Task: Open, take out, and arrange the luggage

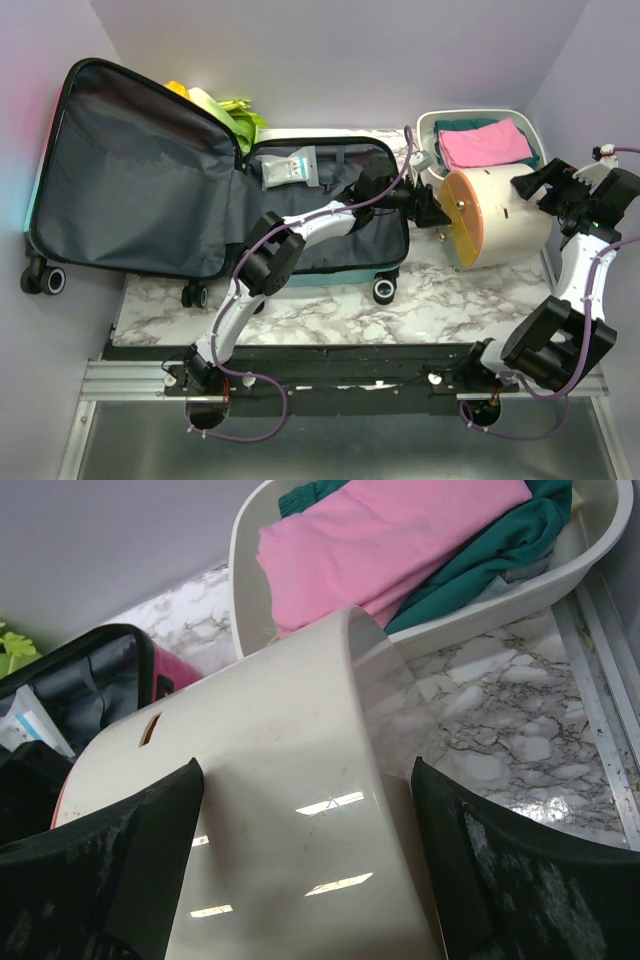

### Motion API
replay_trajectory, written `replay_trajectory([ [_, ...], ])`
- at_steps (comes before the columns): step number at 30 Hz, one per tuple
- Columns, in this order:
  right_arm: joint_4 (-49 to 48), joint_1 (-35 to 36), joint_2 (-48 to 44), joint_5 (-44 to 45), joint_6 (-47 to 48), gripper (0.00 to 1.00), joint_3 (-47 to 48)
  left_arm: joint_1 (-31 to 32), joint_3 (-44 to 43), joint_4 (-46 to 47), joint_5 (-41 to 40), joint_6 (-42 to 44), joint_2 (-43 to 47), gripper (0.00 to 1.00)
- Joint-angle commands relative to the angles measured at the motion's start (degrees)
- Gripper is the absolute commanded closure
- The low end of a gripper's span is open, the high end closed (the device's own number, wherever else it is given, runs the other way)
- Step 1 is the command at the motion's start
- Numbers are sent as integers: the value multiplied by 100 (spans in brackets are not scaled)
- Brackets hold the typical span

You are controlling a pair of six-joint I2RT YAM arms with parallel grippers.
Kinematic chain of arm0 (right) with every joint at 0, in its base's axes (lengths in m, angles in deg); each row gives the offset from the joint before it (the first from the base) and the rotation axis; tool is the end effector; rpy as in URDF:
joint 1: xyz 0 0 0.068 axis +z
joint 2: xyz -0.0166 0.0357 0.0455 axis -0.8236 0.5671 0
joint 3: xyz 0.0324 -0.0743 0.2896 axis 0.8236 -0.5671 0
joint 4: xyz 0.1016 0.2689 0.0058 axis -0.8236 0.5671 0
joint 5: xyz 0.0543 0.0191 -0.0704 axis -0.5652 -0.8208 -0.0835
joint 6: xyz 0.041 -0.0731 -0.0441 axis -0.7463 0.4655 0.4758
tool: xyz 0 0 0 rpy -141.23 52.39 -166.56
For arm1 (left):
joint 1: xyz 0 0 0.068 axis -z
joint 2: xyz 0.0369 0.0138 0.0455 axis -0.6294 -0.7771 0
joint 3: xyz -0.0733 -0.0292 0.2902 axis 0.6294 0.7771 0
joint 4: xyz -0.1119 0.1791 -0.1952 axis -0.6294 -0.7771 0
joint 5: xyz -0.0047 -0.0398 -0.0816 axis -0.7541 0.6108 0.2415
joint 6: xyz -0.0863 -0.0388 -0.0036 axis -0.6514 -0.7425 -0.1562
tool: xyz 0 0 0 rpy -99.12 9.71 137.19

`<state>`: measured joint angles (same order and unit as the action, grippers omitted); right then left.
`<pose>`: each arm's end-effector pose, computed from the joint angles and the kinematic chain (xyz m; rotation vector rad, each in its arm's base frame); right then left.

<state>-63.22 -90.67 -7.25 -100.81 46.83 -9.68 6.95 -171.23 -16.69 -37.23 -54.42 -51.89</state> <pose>0.3154 -0.1562 0.3313 0.3538 1.8847 0.4115 0.3946 -0.4928 0.2414 0.8987 1.6173 -1.5821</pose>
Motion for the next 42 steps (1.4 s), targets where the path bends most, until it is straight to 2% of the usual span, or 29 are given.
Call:
replay_trajectory([
  [1,822,165,177,-215,124,9,-145,10,-31,424,105,-261,-111,13],
  [9,822,174,194,-206,124,9,-136,72,-505,-94,-141,-428,-454,20],
  [17,831,182,238,-233,124,9,-136,186,-382,55,-176,-507,-525,23],
  [19,839,182,247,-250,124,9,-127,203,-461,29,-132,-604,-569,29],
  [22,840,182,212,-242,142,9,-127,230,-453,-103,-298,-525,-560,31],
  [30,840,182,212,-251,142,9,-127,265,-347,11,-545,-516,-516,34],
  [34,848,182,203,-233,142,9,-127,300,-321,-6,-624,-472,-516,44],
  [42,848,182,194,-233,142,9,-136,370,-329,-217,-571,-270,-525,45],
])
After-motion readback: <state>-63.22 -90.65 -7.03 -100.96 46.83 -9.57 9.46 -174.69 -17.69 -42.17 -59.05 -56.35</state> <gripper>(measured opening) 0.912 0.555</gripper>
